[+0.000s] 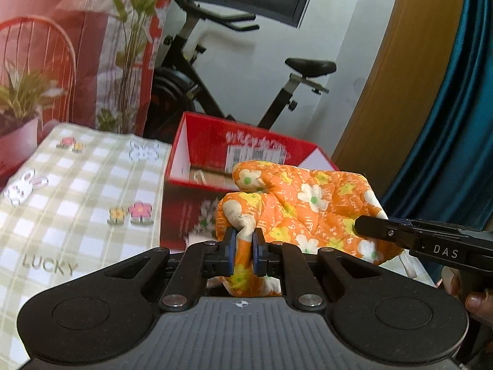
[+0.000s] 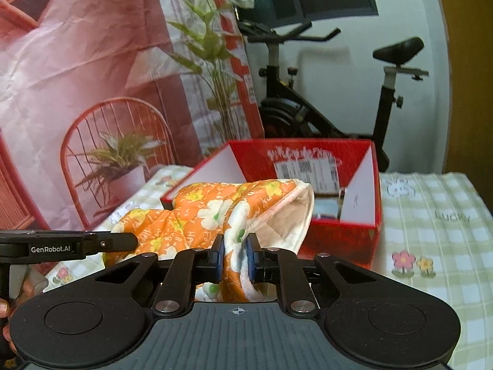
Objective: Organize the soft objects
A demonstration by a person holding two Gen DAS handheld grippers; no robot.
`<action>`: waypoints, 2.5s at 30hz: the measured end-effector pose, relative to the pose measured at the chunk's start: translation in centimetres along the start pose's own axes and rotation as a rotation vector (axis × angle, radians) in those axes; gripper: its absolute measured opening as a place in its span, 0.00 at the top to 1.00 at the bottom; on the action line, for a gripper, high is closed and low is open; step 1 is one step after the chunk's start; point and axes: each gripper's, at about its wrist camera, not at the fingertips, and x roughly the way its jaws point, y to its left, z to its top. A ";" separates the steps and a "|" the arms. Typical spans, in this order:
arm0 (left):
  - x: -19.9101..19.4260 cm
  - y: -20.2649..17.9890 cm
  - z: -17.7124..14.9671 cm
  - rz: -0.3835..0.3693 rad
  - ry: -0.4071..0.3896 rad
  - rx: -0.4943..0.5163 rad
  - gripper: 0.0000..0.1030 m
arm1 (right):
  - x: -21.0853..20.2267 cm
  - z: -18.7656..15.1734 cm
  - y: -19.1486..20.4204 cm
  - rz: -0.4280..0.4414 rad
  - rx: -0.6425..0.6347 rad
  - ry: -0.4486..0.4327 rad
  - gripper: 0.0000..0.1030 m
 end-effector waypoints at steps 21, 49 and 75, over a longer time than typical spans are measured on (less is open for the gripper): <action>11.3 0.1 9.7 0.021 0.078 0.021 0.89 | 10.3 9.3 -5.2 -0.065 -0.040 0.026 0.87; 16.6 1.4 8.9 0.075 0.198 0.081 0.60 | 19.5 5.0 -7.5 -0.059 0.048 0.308 0.87; 8.9 -1.3 8.7 0.060 0.089 0.156 0.00 | 9.6 7.1 -4.6 -0.211 -0.004 0.121 0.00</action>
